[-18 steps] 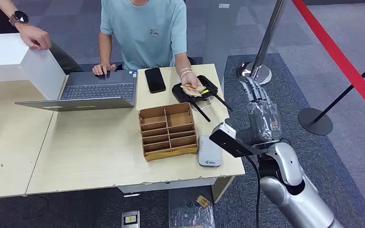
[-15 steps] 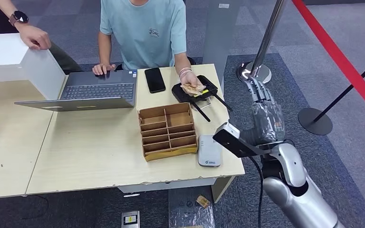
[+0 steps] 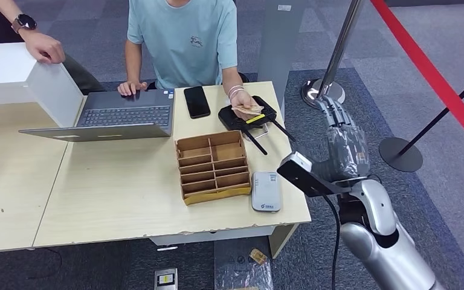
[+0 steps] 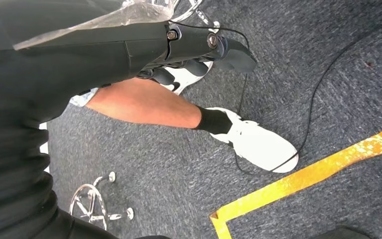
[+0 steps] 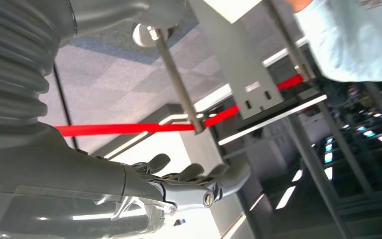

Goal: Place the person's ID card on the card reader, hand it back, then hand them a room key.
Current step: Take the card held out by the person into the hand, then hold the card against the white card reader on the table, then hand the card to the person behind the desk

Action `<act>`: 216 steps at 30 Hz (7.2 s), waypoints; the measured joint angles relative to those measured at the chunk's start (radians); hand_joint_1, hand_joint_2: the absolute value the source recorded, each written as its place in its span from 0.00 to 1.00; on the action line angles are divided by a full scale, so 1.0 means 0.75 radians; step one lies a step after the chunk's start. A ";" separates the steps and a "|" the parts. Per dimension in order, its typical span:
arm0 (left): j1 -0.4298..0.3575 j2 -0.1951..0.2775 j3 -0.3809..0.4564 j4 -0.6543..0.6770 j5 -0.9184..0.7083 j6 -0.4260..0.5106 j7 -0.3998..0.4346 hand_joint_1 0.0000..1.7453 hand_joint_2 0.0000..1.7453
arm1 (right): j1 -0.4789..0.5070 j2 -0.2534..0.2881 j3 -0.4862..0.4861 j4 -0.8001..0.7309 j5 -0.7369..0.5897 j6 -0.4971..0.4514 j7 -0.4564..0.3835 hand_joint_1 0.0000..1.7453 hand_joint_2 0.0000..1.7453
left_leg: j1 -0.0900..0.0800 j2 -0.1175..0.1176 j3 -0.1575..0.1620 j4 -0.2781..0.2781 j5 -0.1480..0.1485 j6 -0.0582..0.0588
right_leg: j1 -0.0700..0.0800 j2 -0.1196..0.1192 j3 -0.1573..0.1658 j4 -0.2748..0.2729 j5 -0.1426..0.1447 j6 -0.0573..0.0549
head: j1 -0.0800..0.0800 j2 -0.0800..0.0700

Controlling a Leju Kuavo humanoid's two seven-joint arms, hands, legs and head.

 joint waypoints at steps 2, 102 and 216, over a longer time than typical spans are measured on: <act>-0.001 -0.001 0.000 0.000 -0.010 0.000 -0.001 0.00 1.00 | -0.038 0.013 0.014 0.013 -0.028 0.024 -0.014 0.19 1.00 | 0.000 0.000 0.000 0.000 0.000 0.000 | 0.000 0.000 0.000 0.000 0.000 0.000 | 0.000 0.000; -0.003 0.013 -0.001 -0.002 -0.063 -0.010 0.014 0.00 1.00 | -0.371 0.306 0.384 0.877 -0.235 -0.098 -0.170 0.96 1.00 | 0.000 0.000 0.001 0.000 0.000 0.000 | 0.000 -0.001 0.000 0.000 0.000 0.000 | 0.000 0.000; -0.043 -0.005 0.008 -0.002 -0.169 -0.062 0.029 0.00 1.00 | -0.706 0.233 0.313 0.836 -0.187 0.213 -0.102 1.00 1.00 | 0.000 0.000 0.000 0.002 0.002 0.000 | 0.000 0.000 0.001 0.001 0.003 0.002 | 0.000 0.000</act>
